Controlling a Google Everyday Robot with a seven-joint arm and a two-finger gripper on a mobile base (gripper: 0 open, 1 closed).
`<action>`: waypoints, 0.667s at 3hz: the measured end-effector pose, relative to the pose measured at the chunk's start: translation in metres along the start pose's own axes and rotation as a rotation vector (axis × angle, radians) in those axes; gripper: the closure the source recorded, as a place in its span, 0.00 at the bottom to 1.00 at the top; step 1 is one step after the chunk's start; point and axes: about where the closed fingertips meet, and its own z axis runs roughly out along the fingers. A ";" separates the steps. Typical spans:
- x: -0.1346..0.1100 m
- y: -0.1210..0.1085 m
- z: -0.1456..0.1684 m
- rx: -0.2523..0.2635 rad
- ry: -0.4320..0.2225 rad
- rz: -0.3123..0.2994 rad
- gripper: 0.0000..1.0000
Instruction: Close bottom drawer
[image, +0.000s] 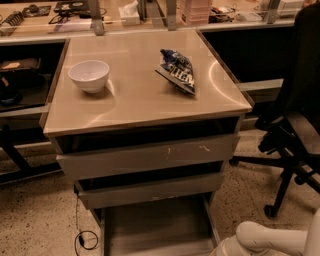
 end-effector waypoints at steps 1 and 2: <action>-0.005 -0.016 0.022 -0.010 0.002 0.001 1.00; -0.003 -0.028 0.039 -0.019 0.013 0.012 1.00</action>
Offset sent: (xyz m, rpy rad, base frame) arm 0.0303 0.0049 -0.0652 -0.0060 0.0397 -0.0048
